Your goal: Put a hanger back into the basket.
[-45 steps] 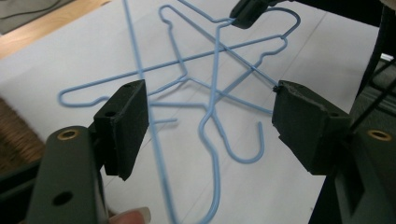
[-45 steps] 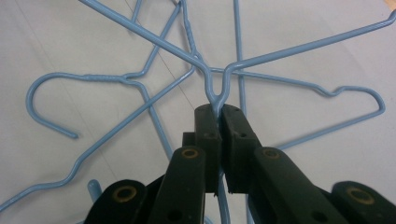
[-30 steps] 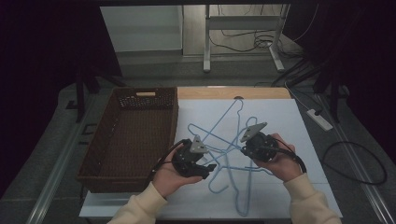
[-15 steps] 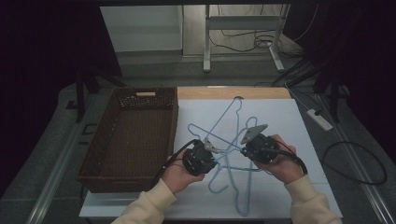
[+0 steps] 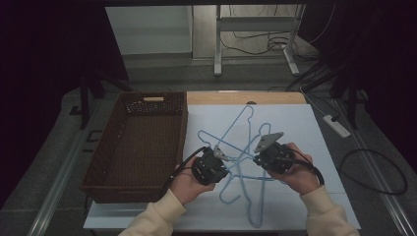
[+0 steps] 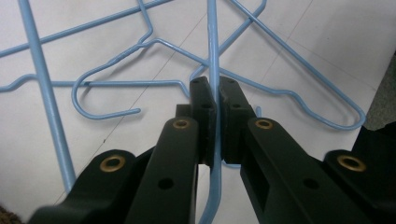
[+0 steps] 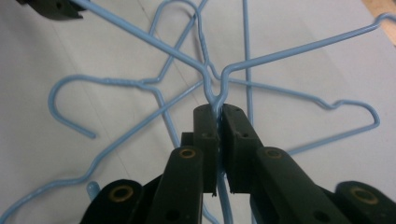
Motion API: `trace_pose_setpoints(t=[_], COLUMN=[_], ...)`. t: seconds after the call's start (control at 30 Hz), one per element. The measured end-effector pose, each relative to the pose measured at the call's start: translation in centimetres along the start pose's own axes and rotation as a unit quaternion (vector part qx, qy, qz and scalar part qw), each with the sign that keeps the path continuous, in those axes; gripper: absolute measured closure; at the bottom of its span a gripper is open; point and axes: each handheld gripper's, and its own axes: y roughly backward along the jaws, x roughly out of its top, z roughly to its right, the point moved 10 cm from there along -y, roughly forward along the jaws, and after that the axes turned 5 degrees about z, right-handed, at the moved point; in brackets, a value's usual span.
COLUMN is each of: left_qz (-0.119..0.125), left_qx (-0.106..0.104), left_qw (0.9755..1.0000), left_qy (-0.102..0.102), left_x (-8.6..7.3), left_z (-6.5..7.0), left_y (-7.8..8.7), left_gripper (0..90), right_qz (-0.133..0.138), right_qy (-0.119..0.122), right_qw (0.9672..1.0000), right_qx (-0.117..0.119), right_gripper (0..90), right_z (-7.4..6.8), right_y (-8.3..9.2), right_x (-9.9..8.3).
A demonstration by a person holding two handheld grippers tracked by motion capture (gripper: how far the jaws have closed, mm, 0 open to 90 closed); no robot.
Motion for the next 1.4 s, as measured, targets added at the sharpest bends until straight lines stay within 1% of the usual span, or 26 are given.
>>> trace_pose_setpoints(t=[0.03,0.07,0.1,0.13,0.17,0.2,0.23,0.27,0.33,0.37,0.4,0.43,0.5,0.6,0.67,0.8,0.87,0.97,1.07,1.13,1.17,1.2,1.3,1.33,1.37,1.4], left_qz=[0.0,0.0,-0.002,0.001,0.007,0.007,0.011,0.014,0.022,0.025,0.03,0.035,0.041,0.048,0.051,0.058,0.063,0.077,0.088,0.104,0.104,0.119,0.14,0.14,0.151,0.151], left_qx=[-0.001,-0.001,0.006,0.009,0.005,0.005,0.009,0.01,0.015,0.017,0.019,0.02,0.022,0.022,0.023,0.025,0.024,0.027,0.028,0.026,0.026,0.027,0.025,0.025,0.022,0.022], left_qw=[1.0,1.0,1.0,0.9999,0.9999,0.9999,0.9998,0.9997,0.9995,0.9993,0.9991,0.9988,0.9984,0.998,0.9979,0.9973,0.9968,0.9957,0.9948,0.9934,0.9934,0.9919,0.9893,0.9893,0.9878,0.9878], left_qy=[0.003,0.003,0.002,0.004,0.01,0.01,0.012,0.015,0.019,0.021,0.024,0.027,0.03,0.034,0.034,0.038,0.042,0.043,0.042,0.041,0.041,0.036,0.033,0.033,0.032,0.032], left_x=[-0.1,-0.1,-0.2,-0.2,-0.2,-0.2,-0.2,-0.1,0.0,0.0,0.1,0.2,0.3,0.5,0.5,0.6,0.7,1.0,1.4,2.0,2.0,2.5,3.0,3.0,3.2,3.2], left_z=[0.0,0.0,-0.1,-0.2,-0.2,-0.2,-0.3,-0.3,-0.5,-0.6,-0.7,-0.7,-0.8,-0.8,-0.8,-1.0,-1.1,-1.1,-0.9,-0.8,-0.8,-0.6,-0.6,-0.6,-0.8,-0.8], left_y=[-0.1,-0.1,-0.2,-0.2,-0.3,-0.3,-0.3,-0.2,0.0,0.1,0.2,0.3,0.5,0.6,0.7,1.0,1.2,1.6,2.1,3.0,3.0,3.9,5.3,5.3,6.3,6.3], left_gripper=[86.0,86.0,86.0,86.1,86.2,86.2,86.2,86.2,86.2,86.3,86.3,86.3,86.2,86.3,86.3,86.3,86.3,86.3,86.4,86.4,86.4,86.4,86.4,86.4,86.4,86.4], right_qz=[0.022,0.022,0.033,0.053,0.086,0.086,0.105,0.128,0.167,0.196,0.212,0.235,0.261,0.269,0.269,0.254,0.253,0.244,0.232,0.232,0.232,0.229,0.226,0.225,0.224,0.224], right_qy=[-0.013,-0.013,-0.019,-0.033,-0.056,-0.056,-0.066,-0.082,-0.108,-0.129,-0.144,-0.165,-0.203,-0.227,-0.232,-0.237,-0.237,-0.236,-0.232,-0.232,-0.233,-0.234,-0.237,-0.238,-0.238,-0.238], right_qw=[0.9997,0.9997,0.9993,0.998,0.9947,0.9947,0.9922,0.9883,0.98,0.972,0.9665,0.9574,0.9432,0.9356,0.9345,0.9375,0.9378,0.9404,0.9444,0.9446,0.9442,0.9447,0.9445,0.9445,0.9449,0.9449], right_qx=[0.002,0.002,0.004,0.005,0.006,0.006,0.003,-0.002,-0.008,-0.017,-0.02,-0.024,-0.033,-0.026,-0.022,-0.022,-0.02,-0.017,-0.018,-0.017,-0.017,-0.021,-0.022,-0.022,-0.021,-0.021], right_gripper=[82.5,82.5,81.3,77.0,74.1,74.1,70.3,63.9,58.9,55.5,54.6,53.5,50.3,49.3,48.8,46.0,43.8,41.8,40.1,39.8,38.8,37.0,36.4,36.2,36.1,36.1], right_z=[0.2,0.2,0.3,0.5,0.9,0.9,1.2,1.7,2.4,3.1,3.5,4.1,5.4,6.1,6.2,5.9,5.7,5.2,4.7,4.6,4.4,4.3,4.3,4.2,4.2,4.2], right_y=[0.2,0.2,0.3,0.6,1.2,1.2,1.5,2.0,2.8,3.6,4.1,4.8,5.9,6.5,6.5,5.9,5.7,5.2,4.5,4.3,4.0,3.8,3.3,3.2,3.1,3.1], right_x=[0.3,0.3,0.5,0.8,1.3,1.3,1.5,1.7,1.9,2.0,2.0,1.9,0.9,-0.7,-1.7,-3.8,-4.6,-5.6,-6.7,-6.9,-7.2,-7.5,-7.9,-8.0,-8.1,-8.1])
